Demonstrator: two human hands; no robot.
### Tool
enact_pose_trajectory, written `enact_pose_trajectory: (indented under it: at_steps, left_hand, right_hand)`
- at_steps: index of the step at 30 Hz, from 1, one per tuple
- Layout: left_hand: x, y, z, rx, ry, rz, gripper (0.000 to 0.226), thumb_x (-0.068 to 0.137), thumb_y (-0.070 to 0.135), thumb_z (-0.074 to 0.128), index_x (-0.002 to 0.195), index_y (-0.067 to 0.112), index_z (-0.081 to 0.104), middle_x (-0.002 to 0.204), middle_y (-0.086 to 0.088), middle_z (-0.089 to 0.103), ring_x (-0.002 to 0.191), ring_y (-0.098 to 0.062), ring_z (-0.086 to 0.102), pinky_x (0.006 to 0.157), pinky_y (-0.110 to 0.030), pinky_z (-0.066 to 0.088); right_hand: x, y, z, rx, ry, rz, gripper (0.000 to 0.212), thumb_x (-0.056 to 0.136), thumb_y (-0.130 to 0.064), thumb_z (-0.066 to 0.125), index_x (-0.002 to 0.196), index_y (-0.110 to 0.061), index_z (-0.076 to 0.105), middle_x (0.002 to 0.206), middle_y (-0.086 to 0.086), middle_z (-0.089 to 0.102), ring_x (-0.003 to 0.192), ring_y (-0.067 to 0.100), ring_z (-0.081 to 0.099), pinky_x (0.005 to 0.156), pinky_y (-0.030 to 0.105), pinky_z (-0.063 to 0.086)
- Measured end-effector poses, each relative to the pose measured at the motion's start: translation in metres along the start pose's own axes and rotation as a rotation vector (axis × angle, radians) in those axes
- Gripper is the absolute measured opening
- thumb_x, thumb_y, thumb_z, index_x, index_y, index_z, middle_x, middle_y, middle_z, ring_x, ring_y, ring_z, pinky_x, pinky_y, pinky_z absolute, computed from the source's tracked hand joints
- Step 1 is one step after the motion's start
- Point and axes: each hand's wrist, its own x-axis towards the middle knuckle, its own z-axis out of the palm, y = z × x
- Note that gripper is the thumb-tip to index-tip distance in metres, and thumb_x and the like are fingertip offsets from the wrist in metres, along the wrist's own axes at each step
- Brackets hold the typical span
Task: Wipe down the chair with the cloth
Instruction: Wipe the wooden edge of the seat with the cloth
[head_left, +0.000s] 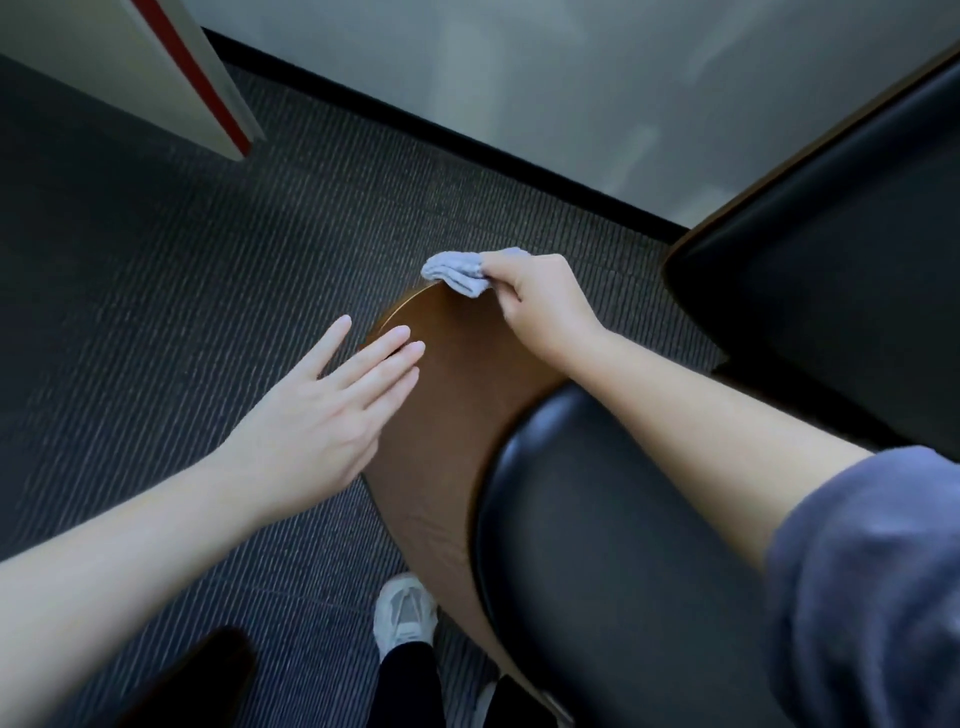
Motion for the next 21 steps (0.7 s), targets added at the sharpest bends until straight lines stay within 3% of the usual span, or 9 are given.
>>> enact_pose_trajectory:
  at_steps: [4, 7, 10, 13, 16, 19, 21]
  left_hand:
    - [-0.028, -0.009, -0.008, -0.276, 0.076, -0.036, 0.044, 0.09, 0.015, 0.038, 0.122, 0.0, 0.065, 0.138, -0.017, 0.054, 0.134, -0.031, 0.046, 0.109, -0.045, 0.037]
    - [-0.036, -0.014, -0.016, -0.58, 0.265, -0.36, 0.033, 0.089, 0.009, 0.047, 0.117, 0.003, 0.065, 0.127, -0.01, 0.057, 0.117, -0.023, 0.056, 0.103, -0.025, 0.038]
    - [-0.024, -0.022, -0.02, -0.748, 0.362, -0.617, 0.042, 0.087, -0.001, 0.056, 0.128, 0.008, 0.057, 0.135, -0.004, 0.052, 0.126, -0.016, 0.049, 0.105, -0.027, 0.038]
    - [-0.001, -0.024, -0.024, -0.805, 0.339, -0.598, 0.046, 0.087, -0.003, 0.054, 0.131, 0.009, 0.057, 0.136, -0.001, 0.055, 0.127, -0.012, 0.048, 0.107, -0.018, 0.032]
    - [0.017, -0.021, -0.027, -0.834, 0.319, -0.598, 0.036, 0.09, 0.004, 0.054, 0.121, 0.017, 0.066, 0.112, 0.002, 0.066, 0.106, -0.013, 0.059, 0.093, -0.014, 0.039]
    - [0.024, -0.022, -0.023, -0.838, 0.36, -0.607, 0.024, 0.094, 0.015, 0.057, 0.112, 0.022, 0.073, 0.095, 0.005, 0.064, 0.084, -0.006, 0.054, 0.075, -0.009, 0.036]
    - [0.023, -0.023, -0.019, -0.835, 0.409, -0.589, 0.017, 0.093, 0.017, 0.062, 0.104, 0.018, 0.076, 0.089, 0.004, 0.063, 0.078, -0.005, 0.053, 0.073, -0.013, 0.037]
  right_hand:
    - [0.003, -0.027, 0.001, -0.073, -0.091, -0.165, 0.033, 0.087, -0.016, 0.036, 0.092, -0.009, 0.067, 0.084, 0.006, 0.067, 0.077, 0.025, 0.064, 0.069, 0.042, 0.05]
    - [0.001, -0.045, 0.002, -0.087, -0.142, -0.314, 0.03, 0.088, -0.003, 0.042, 0.1, -0.007, 0.07, 0.094, 0.005, 0.068, 0.087, 0.024, 0.065, 0.07, 0.043, 0.052]
    - [-0.001, -0.052, -0.001, -0.103, -0.119, -0.39, 0.037, 0.083, 0.009, 0.048, 0.107, -0.009, 0.07, 0.102, 0.006, 0.066, 0.093, 0.025, 0.062, 0.067, 0.045, 0.053]
    - [-0.001, -0.053, -0.001, -0.19, -0.078, -0.363, 0.043, 0.083, 0.008, 0.047, 0.112, -0.014, 0.071, 0.112, 0.012, 0.06, 0.1, 0.03, 0.057, 0.068, 0.048, 0.053]
    - [-0.006, -0.057, -0.004, -0.162, -0.093, -0.324, 0.044, 0.088, -0.002, 0.043, 0.117, -0.019, 0.07, 0.113, 0.008, 0.059, 0.099, 0.03, 0.056, 0.069, 0.047, 0.052]
    - [-0.017, -0.064, -0.009, -0.112, -0.066, -0.276, 0.044, 0.086, -0.003, 0.048, 0.122, -0.017, 0.068, 0.119, 0.007, 0.063, 0.101, 0.03, 0.061, 0.074, 0.046, 0.055]
    - [-0.024, -0.07, -0.009, -0.115, -0.062, -0.279, 0.043, 0.085, -0.002, 0.05, 0.122, -0.013, 0.068, 0.122, 0.01, 0.063, 0.103, 0.032, 0.062, 0.076, 0.047, 0.056]
